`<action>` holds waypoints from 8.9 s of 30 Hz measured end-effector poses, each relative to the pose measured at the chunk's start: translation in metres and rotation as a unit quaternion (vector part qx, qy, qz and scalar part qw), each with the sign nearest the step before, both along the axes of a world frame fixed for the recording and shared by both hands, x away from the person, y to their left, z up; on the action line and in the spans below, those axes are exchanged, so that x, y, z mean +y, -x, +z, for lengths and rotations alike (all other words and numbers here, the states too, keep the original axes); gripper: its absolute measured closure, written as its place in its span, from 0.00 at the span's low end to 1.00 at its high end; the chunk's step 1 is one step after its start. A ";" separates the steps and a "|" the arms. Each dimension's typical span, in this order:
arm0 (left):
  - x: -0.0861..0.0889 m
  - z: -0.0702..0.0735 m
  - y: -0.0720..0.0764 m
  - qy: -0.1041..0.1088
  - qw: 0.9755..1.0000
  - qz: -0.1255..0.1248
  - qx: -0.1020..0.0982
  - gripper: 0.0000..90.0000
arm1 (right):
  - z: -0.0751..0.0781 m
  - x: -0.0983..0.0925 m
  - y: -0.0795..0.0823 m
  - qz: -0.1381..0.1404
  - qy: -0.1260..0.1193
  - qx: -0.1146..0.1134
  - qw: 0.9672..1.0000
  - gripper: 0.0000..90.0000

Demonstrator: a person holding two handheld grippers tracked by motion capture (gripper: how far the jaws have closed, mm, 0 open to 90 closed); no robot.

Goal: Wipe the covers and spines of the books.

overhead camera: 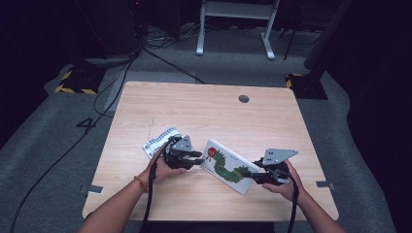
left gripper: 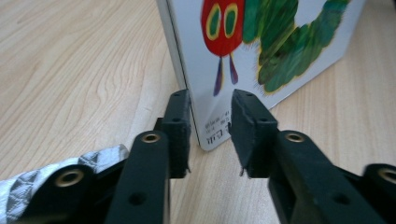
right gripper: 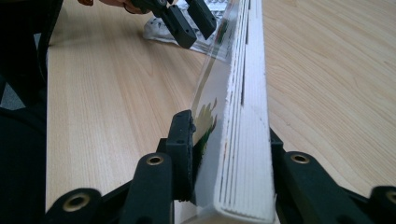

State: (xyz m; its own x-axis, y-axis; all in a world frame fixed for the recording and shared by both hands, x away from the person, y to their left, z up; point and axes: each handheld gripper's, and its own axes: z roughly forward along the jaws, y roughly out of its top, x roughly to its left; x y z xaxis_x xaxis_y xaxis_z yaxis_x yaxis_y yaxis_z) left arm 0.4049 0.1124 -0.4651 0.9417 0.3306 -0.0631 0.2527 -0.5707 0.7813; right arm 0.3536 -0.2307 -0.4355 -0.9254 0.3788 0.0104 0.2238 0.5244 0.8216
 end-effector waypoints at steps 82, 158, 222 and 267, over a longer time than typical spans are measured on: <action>0.063 -0.005 -0.009 0.026 0.989 0.143 0.031 0.90 | -0.008 -0.003 0.000 -0.017 0.010 -0.124 0.992 0.84; -0.055 0.092 0.005 0.056 0.992 0.030 -0.112 0.89 | 0.034 0.010 -0.012 -0.065 0.023 -0.221 0.973 0.84; 0.006 0.055 -0.029 0.158 0.986 0.042 -0.036 0.90 | 0.045 -0.011 -0.007 -0.067 -0.049 -0.219 0.972 0.84; -0.042 0.012 -0.032 0.125 0.992 0.035 -0.004 0.89 | 0.055 -0.016 -0.007 -0.075 -0.107 -0.205 0.970 0.84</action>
